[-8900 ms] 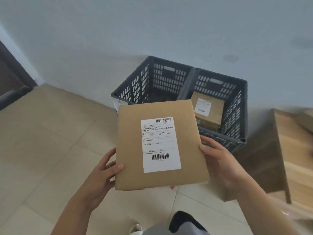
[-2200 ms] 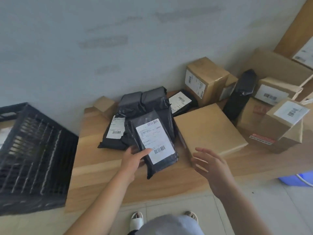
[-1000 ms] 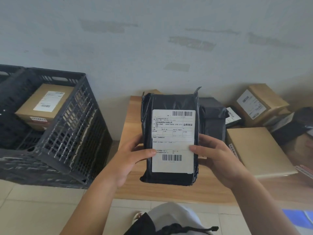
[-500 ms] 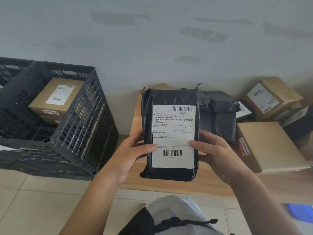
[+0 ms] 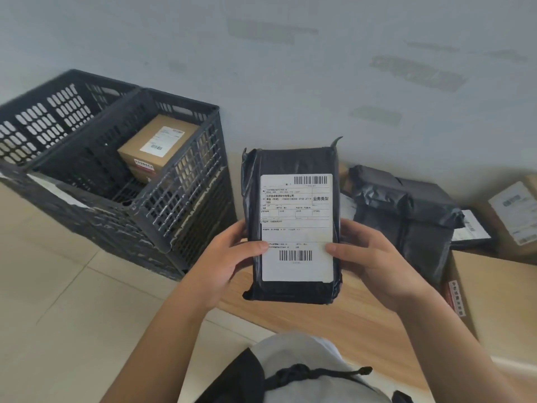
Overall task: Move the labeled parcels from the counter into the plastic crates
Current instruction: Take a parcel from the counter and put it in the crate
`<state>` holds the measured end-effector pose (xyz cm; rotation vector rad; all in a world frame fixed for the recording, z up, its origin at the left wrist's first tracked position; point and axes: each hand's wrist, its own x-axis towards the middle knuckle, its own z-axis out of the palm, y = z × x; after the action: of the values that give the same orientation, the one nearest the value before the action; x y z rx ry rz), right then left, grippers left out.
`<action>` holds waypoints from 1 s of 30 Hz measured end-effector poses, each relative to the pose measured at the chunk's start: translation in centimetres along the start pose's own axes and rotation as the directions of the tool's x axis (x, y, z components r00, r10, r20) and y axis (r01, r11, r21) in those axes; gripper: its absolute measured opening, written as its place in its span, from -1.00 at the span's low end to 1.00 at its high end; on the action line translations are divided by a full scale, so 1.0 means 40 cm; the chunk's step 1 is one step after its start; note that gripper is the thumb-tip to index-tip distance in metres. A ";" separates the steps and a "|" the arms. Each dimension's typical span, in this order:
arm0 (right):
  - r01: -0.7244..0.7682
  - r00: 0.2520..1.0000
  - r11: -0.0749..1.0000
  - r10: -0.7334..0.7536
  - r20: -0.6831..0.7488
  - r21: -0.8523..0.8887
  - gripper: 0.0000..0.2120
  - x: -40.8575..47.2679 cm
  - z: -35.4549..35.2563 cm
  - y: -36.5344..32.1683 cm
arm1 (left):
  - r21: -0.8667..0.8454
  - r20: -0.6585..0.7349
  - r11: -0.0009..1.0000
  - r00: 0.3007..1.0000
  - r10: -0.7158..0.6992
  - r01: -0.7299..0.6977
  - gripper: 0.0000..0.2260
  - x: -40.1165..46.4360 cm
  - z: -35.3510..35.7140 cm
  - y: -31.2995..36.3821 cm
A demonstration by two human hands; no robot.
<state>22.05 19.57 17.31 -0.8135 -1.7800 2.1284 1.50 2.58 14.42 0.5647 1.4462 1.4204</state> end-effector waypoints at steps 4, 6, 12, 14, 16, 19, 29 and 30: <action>-0.036 0.994 0.999 0.038 0.098 -0.031 -0.60 0.012 -0.049 -0.011 | 0.000 -0.106 1.000 0.994 -0.008 0.008 -0.64 -0.025 0.058 -0.016; -0.045 0.985 0.998 0.051 0.165 -0.041 -0.60 0.015 -0.075 -0.015 | -0.001 -0.166 1.000 0.986 -0.017 0.017 -0.65 -0.045 0.092 -0.026; -0.082 0.931 0.994 0.104 0.350 -0.077 -0.49 0.030 -0.105 0.013 | -0.075 -0.434 0.997 0.900 -0.043 0.011 -0.64 -0.153 0.183 -0.077; -0.091 0.901 0.991 0.125 0.416 -0.099 -0.45 0.036 -0.092 0.036 | -0.102 -0.519 0.995 0.852 -0.065 0.014 -0.63 -0.203 0.206 -0.096; -0.108 0.859 0.990 0.139 0.493 -0.091 -0.44 0.042 -0.071 0.067 | -0.108 -0.590 0.994 0.805 -0.072 0.009 -0.62 -0.254 0.224 -0.113; -0.142 0.782 0.987 0.156 0.604 -0.071 -0.45 0.043 -0.024 0.111 | -0.101 -0.688 0.995 0.723 -0.063 -0.009 -0.53 -0.333 0.247 -0.131; -0.162 0.661 0.979 0.202 0.723 -0.126 -0.50 -0.002 0.144 0.139 | -0.151 -0.789 0.987 0.608 -0.090 -0.049 -0.36 -0.530 0.223 -0.177; -0.164 0.661 0.977 0.209 0.721 -0.133 -0.44 -0.005 0.165 0.137 | -0.149 -0.786 0.987 0.613 -0.083 -0.058 -0.35 -0.542 0.205 -0.181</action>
<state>19.39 12.84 12.74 -0.1057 -2.1858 2.8206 19.48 -13.69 16.04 -0.2599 1.9723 1.8722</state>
